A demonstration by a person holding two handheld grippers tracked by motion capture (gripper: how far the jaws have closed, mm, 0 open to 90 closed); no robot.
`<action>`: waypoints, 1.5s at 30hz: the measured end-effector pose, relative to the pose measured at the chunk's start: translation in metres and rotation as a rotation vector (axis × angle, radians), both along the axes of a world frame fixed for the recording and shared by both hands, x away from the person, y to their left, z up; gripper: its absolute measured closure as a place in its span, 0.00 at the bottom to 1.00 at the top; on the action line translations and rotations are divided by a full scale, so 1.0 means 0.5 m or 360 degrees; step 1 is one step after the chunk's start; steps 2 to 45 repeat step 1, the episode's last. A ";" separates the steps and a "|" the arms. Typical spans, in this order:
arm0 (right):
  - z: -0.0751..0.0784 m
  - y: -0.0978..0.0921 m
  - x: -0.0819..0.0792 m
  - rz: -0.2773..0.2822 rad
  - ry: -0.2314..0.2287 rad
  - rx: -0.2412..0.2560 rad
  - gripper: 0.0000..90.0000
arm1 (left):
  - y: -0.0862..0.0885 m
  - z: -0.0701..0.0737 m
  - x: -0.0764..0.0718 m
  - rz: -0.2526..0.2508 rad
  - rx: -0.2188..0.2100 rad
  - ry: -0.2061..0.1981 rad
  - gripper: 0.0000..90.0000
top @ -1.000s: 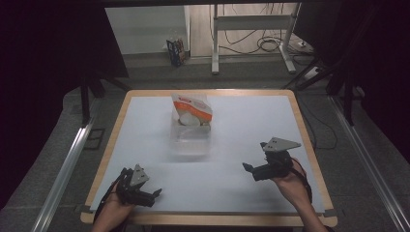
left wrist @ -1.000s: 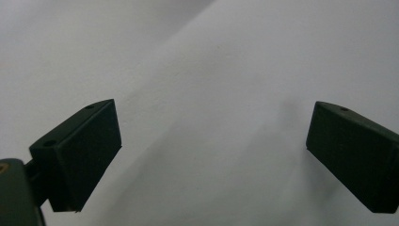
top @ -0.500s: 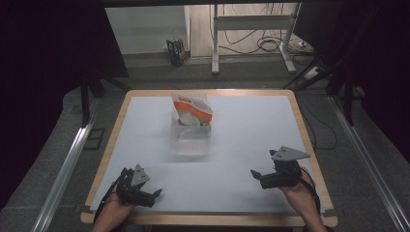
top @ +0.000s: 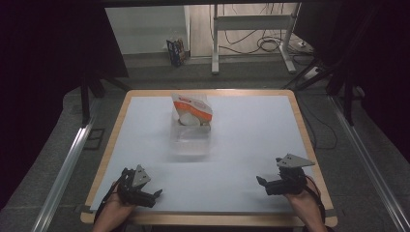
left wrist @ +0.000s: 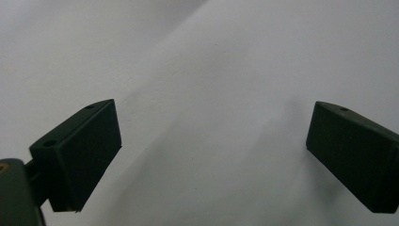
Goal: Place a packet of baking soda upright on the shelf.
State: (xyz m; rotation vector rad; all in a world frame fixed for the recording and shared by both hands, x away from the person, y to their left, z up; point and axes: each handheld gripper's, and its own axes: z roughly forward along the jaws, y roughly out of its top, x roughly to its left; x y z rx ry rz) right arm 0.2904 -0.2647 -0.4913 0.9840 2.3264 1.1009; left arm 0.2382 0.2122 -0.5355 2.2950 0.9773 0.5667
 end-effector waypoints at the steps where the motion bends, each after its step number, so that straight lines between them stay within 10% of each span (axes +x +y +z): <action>1: 0.000 0.000 0.000 0.0000 0.0000 0.0000 0.00 | 0.000 0.000 0.000 0.0001 -0.0001 0.0002 0.04; 45: 0.000 0.000 0.000 0.0000 0.0000 0.0000 0.00 | 0.000 0.000 0.000 0.0001 -0.0001 0.0002 0.04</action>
